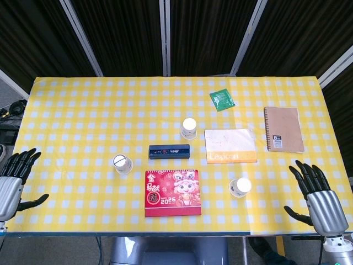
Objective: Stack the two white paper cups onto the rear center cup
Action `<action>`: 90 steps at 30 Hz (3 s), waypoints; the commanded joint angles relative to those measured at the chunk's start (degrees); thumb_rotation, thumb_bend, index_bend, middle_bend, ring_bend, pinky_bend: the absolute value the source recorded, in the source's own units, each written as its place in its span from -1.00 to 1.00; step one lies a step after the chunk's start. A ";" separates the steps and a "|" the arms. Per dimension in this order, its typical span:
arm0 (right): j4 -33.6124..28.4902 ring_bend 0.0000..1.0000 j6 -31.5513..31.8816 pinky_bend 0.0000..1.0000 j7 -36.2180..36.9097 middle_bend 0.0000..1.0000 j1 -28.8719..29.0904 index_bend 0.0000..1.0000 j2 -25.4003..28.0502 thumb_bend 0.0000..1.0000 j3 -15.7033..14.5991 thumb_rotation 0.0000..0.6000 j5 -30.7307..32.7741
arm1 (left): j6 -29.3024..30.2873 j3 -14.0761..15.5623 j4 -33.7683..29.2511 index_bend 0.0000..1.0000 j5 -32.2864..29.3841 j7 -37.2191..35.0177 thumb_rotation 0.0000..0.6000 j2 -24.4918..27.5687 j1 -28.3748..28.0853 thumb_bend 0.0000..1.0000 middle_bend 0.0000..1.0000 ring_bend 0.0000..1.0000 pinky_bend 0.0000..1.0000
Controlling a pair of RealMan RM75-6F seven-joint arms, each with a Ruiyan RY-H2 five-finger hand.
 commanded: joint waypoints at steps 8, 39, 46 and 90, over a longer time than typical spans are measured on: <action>0.05 -1.00 -0.37 -1.00 -0.09 -1.00 0.09 -0.83 -0.07 -1.00 -0.09 1.00 0.13 | -0.25 -0.02 0.03 -1.00 -0.10 -0.23 1.00 0.03 -0.09 -1.00 -1.00 -1.00 -1.00; 6.19 -0.71 -31.32 -0.34 4.32 -0.49 18.85 -0.51 -4.44 -0.88 -0.33 1.00 5.69 | -4.75 -1.61 -0.98 -1.00 -5.52 1.78 1.00 -0.24 -2.19 -1.00 -1.00 -1.00 -1.00; 7.96 -0.58 -31.88 -0.25 4.70 -0.38 19.42 -0.43 -5.31 -0.79 -0.68 1.00 6.22 | -4.93 -1.52 -1.09 -1.00 -5.54 2.02 1.00 -0.32 -2.28 -1.00 -1.00 -1.00 -1.00; 13.53 -0.19 -41.30 -0.07 -1.45 -0.01 35.82 -0.06 -12.55 -0.41 16.87 1.00 27.43 | -7.37 -2.38 -1.00 -1.00 -8.52 2.26 1.00 -0.83 -3.71 -1.00 -1.00 -1.00 -1.00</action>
